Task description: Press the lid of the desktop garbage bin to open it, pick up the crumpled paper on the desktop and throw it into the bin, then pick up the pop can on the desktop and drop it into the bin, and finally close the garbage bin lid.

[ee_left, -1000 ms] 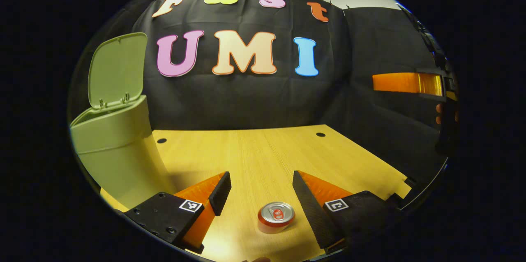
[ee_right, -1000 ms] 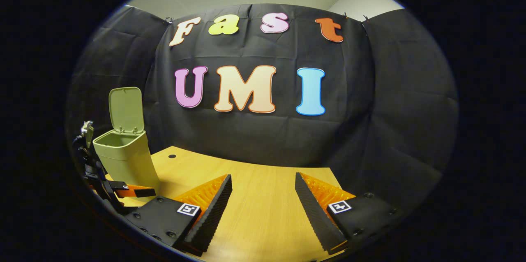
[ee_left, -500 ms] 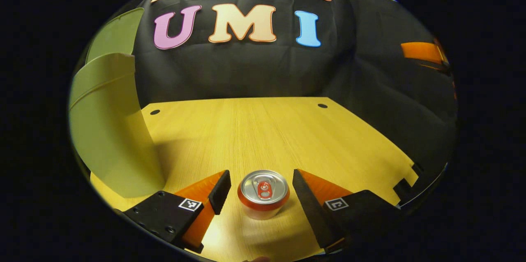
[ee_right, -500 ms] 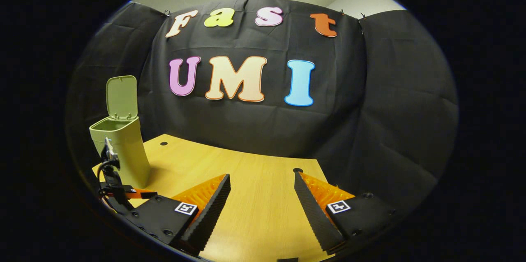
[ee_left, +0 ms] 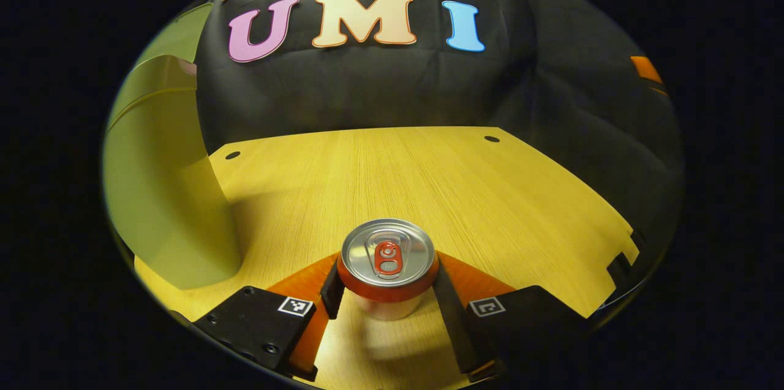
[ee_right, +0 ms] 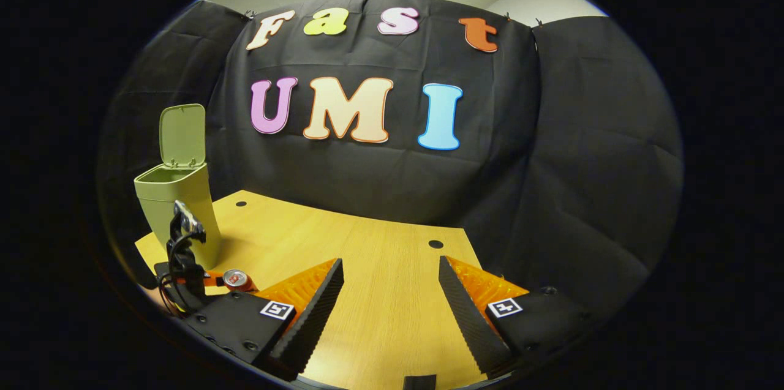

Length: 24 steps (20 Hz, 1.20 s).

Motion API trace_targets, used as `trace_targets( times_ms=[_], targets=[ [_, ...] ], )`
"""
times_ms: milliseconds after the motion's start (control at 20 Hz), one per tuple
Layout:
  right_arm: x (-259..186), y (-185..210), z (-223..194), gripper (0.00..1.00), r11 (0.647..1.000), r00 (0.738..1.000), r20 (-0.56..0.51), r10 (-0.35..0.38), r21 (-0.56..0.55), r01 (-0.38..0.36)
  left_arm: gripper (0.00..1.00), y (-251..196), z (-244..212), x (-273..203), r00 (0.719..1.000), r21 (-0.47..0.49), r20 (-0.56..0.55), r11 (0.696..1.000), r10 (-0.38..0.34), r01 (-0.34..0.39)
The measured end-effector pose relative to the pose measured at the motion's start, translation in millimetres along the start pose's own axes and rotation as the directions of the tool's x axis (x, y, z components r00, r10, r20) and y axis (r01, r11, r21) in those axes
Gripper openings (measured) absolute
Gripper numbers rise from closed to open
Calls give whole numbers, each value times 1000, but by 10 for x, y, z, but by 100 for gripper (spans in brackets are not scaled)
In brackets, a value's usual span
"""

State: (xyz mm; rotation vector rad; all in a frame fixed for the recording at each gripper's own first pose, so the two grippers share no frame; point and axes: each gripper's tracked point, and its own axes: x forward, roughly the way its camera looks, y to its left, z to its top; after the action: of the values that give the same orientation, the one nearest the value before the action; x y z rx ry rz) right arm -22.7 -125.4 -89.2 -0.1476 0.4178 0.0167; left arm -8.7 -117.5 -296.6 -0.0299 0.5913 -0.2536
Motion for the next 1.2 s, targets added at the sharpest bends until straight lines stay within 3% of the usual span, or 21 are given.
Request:
trace_targets(
  times_ms=[250,600,1000,1200],
  targets=[
    [3,150,-100,99,1000,1000,8,24,5,-24,77,87,778,-205,991,34,131,999,-6,2],
    [156,487,-71,99,994,996,12,93,59,-94,76,435,1753,-562,948,35,318,998,31,-44],
    [344,1035,10,99,980,983,21,182,72,-183,76,1249,2395,-1034,885,-40,441,988,154,-152],
    [418,1218,66,99,975,978,24,207,79,-208,75,1760,2591,-1275,833,-88,488,964,260,-250]
  ],
)
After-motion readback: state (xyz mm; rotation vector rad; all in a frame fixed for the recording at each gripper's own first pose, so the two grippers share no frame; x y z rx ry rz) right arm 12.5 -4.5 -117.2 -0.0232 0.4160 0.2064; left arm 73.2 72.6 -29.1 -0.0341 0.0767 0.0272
